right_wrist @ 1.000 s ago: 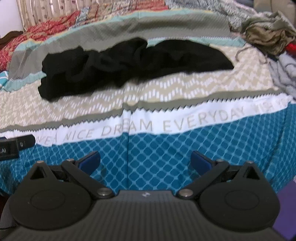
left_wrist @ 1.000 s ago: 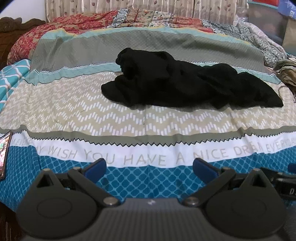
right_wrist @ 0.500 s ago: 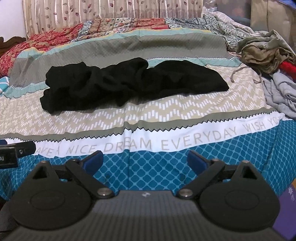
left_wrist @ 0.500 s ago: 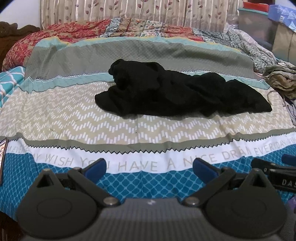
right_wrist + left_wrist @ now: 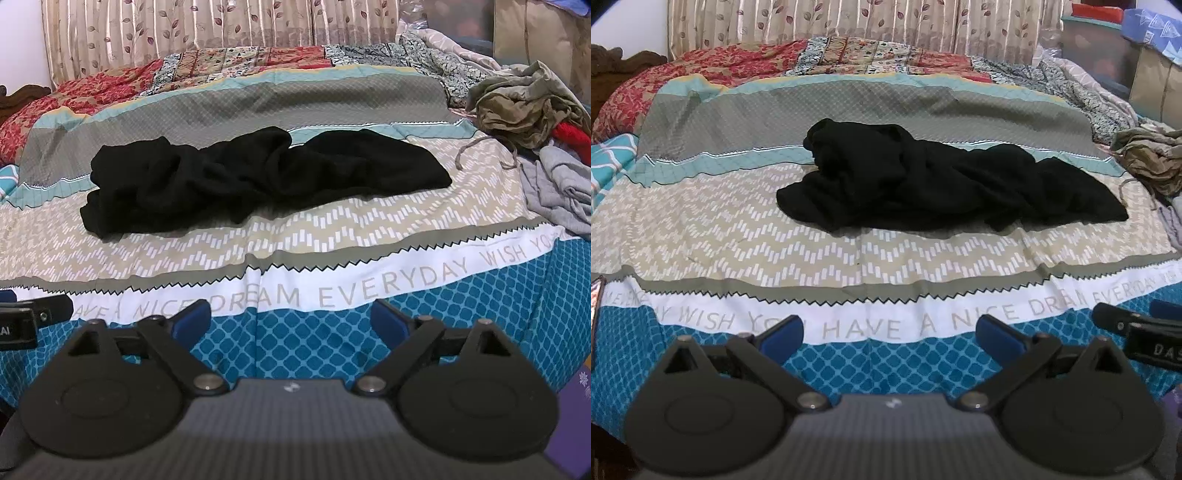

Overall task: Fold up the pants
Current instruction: 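Move both grippers open toward the crumpled black pants on the bed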

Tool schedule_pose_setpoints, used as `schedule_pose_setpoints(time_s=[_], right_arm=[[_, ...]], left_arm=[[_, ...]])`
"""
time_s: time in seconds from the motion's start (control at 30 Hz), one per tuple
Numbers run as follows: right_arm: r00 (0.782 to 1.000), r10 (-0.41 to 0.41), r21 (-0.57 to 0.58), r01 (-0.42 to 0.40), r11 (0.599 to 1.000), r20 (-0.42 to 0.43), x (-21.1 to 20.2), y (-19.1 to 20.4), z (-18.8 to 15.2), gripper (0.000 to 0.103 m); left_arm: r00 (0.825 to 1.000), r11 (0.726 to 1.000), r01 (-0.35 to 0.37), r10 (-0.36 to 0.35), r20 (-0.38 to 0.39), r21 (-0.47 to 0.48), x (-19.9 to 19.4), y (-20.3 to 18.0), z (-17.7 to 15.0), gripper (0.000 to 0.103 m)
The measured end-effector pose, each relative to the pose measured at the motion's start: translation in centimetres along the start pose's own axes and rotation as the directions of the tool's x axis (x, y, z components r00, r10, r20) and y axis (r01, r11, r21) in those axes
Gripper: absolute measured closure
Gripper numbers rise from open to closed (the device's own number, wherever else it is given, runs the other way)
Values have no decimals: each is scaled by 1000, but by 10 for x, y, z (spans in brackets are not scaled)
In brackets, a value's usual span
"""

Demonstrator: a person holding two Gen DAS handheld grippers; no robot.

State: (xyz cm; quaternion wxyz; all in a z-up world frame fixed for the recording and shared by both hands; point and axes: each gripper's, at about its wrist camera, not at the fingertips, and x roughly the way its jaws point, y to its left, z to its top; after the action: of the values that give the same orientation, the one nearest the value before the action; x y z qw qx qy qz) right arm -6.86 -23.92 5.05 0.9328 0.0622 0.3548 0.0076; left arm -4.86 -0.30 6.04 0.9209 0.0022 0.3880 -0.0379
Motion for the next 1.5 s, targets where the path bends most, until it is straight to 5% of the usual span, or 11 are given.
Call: schedule_pose_setpoints(time_s=[0.43, 1.5], right_arm=[[999, 36, 4, -36, 999, -13, 2, 0, -2, 44], [997, 69, 31, -70, 997, 21, 0, -2, -3, 43]], left_arm=[[1000, 999, -11, 12, 22, -34, -2, 6, 1, 4], [999, 999, -6, 8, 35, -48, -3, 10, 2, 11]])
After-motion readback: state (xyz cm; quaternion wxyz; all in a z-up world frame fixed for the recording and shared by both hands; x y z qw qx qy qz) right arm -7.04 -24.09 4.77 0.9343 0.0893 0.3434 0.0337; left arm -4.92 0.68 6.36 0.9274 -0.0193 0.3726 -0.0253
